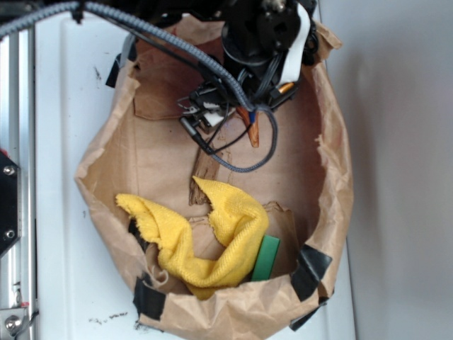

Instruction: Grab the shell.

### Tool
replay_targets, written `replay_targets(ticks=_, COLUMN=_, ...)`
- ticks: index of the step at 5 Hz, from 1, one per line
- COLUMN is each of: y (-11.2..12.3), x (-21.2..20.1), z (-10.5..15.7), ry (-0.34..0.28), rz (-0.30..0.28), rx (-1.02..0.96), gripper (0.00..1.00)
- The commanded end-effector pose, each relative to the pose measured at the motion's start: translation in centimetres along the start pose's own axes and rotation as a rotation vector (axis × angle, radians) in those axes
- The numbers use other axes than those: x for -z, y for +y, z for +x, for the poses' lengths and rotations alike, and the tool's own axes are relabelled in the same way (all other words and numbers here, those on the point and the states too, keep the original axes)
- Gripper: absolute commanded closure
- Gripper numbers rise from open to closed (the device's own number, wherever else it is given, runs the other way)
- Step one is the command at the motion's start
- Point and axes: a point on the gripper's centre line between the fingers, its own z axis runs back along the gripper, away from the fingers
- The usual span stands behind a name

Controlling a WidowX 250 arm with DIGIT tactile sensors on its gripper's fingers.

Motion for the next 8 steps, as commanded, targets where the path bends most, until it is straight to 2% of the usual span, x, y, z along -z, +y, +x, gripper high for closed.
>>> replay_targets(ticks=1, y=1.0, x=-0.3, z=0.6, ry=0.04, rz=0.191, rx=-0.062, gripper=0.0)
replay_targets(ticks=2, y=1.5, x=0.1, z=0.6, ry=0.063, rz=0.233, rx=-0.089, gripper=0.0)
replay_targets(ticks=4, y=1.8, x=3.1, z=2.7, ry=0.074, rz=0.201, rx=-0.026, gripper=0.0)
replay_targets(ticks=5, y=1.5, x=3.7, z=3.1, ry=0.088, rz=0.206, rx=-0.015, gripper=0.0)
replay_targets(ticks=6, y=1.6, x=3.2, z=2.9, ry=0.06, rz=0.206, rx=-0.035, gripper=1.0)
replay_targets(ticks=8, y=1.4, x=1.8, z=2.8, ry=0.03, rz=0.206, rx=-0.047, gripper=1.0)
